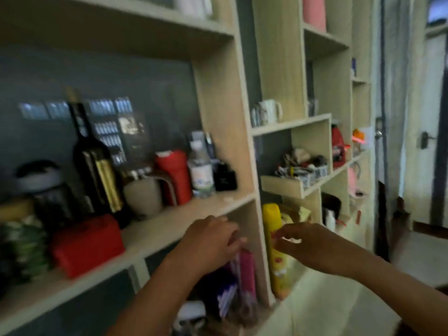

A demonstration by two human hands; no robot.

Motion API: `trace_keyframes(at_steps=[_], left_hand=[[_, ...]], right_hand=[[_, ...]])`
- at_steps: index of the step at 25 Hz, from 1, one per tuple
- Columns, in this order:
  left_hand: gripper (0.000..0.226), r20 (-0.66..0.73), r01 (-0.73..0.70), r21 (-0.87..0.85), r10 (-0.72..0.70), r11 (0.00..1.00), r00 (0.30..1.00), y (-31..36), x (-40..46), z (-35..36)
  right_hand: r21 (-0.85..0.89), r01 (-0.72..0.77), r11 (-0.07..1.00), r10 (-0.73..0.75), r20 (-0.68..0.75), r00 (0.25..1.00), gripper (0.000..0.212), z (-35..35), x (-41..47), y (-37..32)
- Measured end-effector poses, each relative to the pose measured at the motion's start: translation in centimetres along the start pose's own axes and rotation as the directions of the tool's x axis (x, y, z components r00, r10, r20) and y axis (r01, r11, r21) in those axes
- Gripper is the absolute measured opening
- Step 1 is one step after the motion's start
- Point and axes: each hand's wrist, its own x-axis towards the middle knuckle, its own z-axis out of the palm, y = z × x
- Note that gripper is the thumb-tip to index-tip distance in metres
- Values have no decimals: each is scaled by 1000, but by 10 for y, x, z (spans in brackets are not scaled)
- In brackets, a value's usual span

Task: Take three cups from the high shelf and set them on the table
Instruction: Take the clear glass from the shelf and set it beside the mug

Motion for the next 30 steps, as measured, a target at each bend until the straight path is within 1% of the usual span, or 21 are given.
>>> trace_keyframes(at_steps=[2, 4, 5, 6, 8, 10, 12, 14, 16, 18, 19, 21, 23, 24, 26, 28, 30], left_hand=[[39, -200, 52, 105, -30, 993, 979, -31, 3, -53], [52, -381, 92, 160, -24, 983, 924, -57, 7, -106], [60, -457, 117, 183, -21, 976, 889, -68, 10, -131], [62, -514, 155, 209, -26, 965, 858, -78, 14, -153], [57, -609, 264, 284, -39, 922, 792, -100, 26, -190], [61, -675, 347, 337, -32, 875, 738, -119, 37, -223], [66, -709, 401, 388, -9, 830, 705, -138, 46, -242], [70, -700, 443, 419, -28, 793, 713, -156, 51, -249], [72, -684, 465, 463, -29, 754, 728, -170, 54, -246], [72, -694, 447, 477, 12, 757, 720, -179, 56, -241], [72, -703, 432, 467, 28, 772, 710, -180, 56, -240], [71, -722, 417, 447, 44, 791, 691, -182, 57, -240], [72, -726, 417, 440, 43, 795, 686, -183, 57, -240], [73, -728, 414, 438, 44, 798, 685, -183, 57, -240], [74, -739, 408, 425, 49, 808, 672, -184, 57, -239], [74, -745, 394, 417, 60, 819, 664, -184, 58, -238], [74, -754, 382, 403, 66, 831, 653, -184, 59, -237]], right_hand=[[12, 129, 992, -128, -92, 987, 31, -31, 23, -49], [-16, 250, 968, -248, -196, 949, 29, -61, 43, -95], [-30, 304, 952, -302, -245, 921, 30, -74, 53, -116], [-40, 360, 932, -355, -287, 890, 31, -86, 61, -135], [-53, 458, 887, -444, -366, 818, 32, -111, 77, -172], [-92, 528, 844, -509, -445, 737, 36, -135, 93, -207], [-150, 576, 803, -564, -503, 655, 40, -157, 109, -238], [-205, 600, 773, -599, -546, 585, 43, -177, 125, -269], [-199, 633, 749, -616, -561, 553, 44, -192, 139, -299], [-132, 668, 733, -607, -570, 554, 48, -200, 153, -328], [-81, 674, 734, -591, -566, 575, 52, -202, 161, -340], [49, 649, 760, -532, -527, 663, 63, -204, 181, -358], [171, 586, 792, -460, -463, 758, 75, -204, 200, -368], [227, 564, 794, -437, -432, 789, 78, -204, 207, -370], [291, 568, 770, -441, -400, 803, 80, -204, 215, -374], [312, 596, 740, -462, -408, 787, 80, -204, 221, -374], [324, 636, 700, -477, -451, 754, 76, -204, 223, -372]])
